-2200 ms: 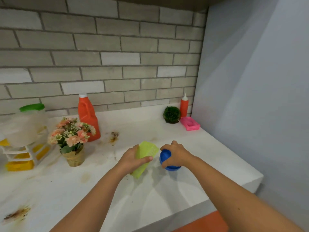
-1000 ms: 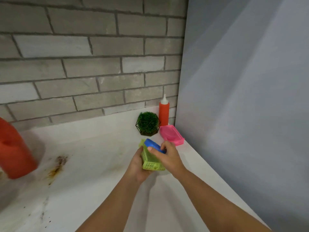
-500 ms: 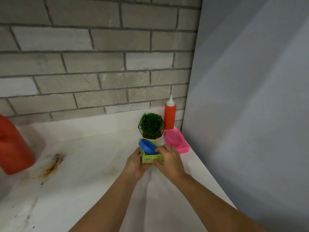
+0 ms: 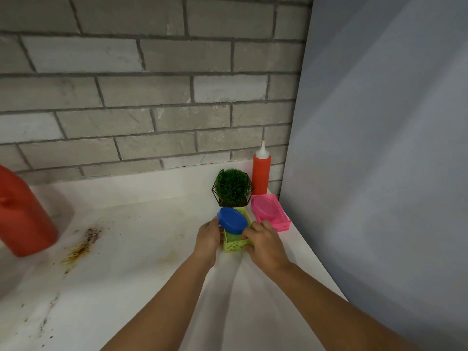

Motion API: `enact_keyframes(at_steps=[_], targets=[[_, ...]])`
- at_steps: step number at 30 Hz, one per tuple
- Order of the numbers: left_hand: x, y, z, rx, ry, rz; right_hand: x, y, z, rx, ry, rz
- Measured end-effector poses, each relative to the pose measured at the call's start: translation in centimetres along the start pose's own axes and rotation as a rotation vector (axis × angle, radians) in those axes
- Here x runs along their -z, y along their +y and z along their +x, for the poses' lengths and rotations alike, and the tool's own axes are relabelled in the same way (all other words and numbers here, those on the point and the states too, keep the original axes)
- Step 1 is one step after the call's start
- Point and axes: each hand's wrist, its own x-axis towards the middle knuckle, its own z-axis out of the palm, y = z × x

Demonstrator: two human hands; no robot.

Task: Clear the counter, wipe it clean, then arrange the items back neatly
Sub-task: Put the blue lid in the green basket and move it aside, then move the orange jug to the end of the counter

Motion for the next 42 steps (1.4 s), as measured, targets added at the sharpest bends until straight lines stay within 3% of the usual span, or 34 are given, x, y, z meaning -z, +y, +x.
enact_keyframes(at_steps=[10, 19, 23, 28, 35, 42], targets=[[-0.4, -0.1, -1.0, 0.058, -0.005, -0.068, 0.0, 0.8, 0.0, -0.029, -0.032, -0.016], [2.7, 0.8, -2.1, -0.075, 0.094, -0.085, 0.4, -2.1, 1.2, 0.011, 0.007, 0.019], [5.8, 1.6, -2.9, -0.143, 0.166, -0.071, 0.7, -5.0, 2.1, 0.017, -0.051, 0.080], [11.8, 3.7, -3.9, -0.266, 0.330, -0.042, -0.3, -9.2, 3.2, 0.077, -0.156, 0.157], [20.4, 8.3, -4.4, -0.411, 0.598, 0.004, -1.6, -16.6, 5.4, -0.049, -0.246, 0.461], [27.0, 12.2, -3.5, -0.455, 0.948, 0.222, -2.0, -21.6, 7.2, -0.056, -0.250, 0.518]])
